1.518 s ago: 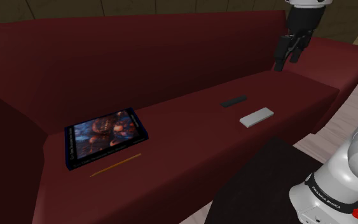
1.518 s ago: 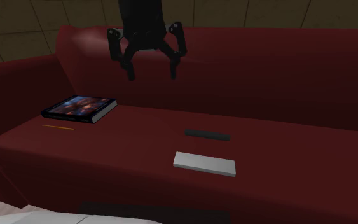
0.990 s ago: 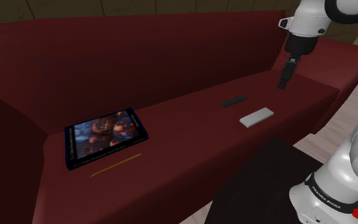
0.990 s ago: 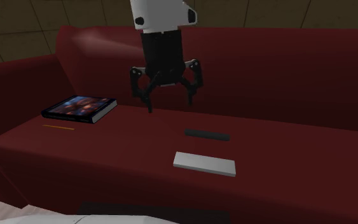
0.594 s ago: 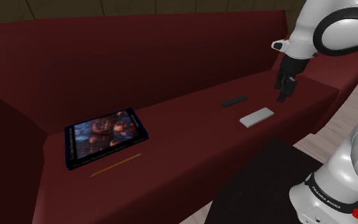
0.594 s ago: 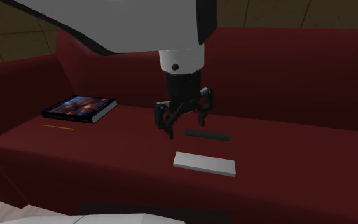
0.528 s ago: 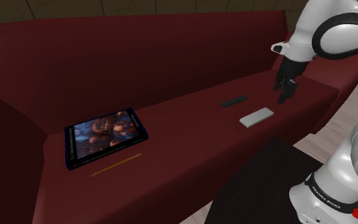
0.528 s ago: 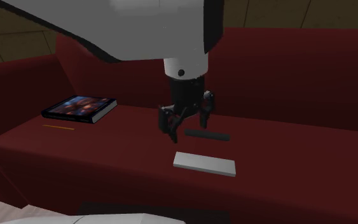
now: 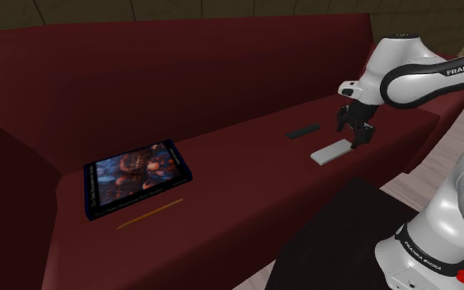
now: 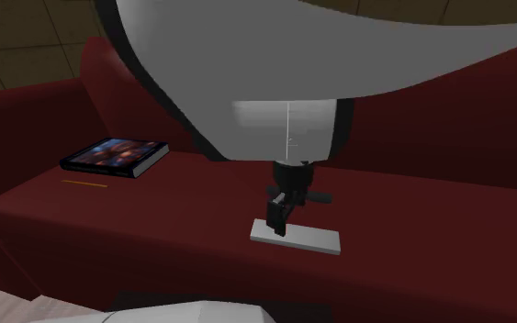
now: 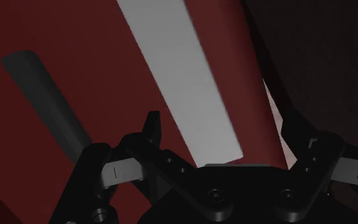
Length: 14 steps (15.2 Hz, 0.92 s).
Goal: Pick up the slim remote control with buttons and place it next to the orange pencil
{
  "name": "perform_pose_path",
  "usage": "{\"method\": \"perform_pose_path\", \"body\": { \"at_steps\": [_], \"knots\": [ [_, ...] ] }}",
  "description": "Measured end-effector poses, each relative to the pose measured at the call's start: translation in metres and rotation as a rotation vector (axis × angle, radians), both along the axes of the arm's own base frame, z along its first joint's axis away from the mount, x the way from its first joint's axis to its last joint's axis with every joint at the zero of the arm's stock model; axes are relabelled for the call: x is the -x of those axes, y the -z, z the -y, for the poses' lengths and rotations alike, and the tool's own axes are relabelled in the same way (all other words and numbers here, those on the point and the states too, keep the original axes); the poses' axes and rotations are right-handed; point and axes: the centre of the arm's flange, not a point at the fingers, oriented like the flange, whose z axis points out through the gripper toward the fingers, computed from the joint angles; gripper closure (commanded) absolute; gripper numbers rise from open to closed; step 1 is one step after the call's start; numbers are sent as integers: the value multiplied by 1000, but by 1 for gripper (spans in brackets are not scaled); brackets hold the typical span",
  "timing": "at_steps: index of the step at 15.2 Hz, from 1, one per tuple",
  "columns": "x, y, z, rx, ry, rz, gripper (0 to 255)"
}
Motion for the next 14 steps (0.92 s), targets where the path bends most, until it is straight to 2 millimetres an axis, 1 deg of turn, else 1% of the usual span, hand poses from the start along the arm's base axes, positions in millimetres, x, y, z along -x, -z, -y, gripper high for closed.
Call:
{"method": "perform_pose_path", "body": {
  "at_steps": [2, 4, 11, 14],
  "knots": [
    [-12, 24, 11, -4, -107, 2, 0],
    [-19, 41, 17, -6, -195, 5, 0],
    [-24, 80, 20, -5, -230, 6, 0],
    [-24, 86, 20, -4, -230, 7, 0]
  ]
}}
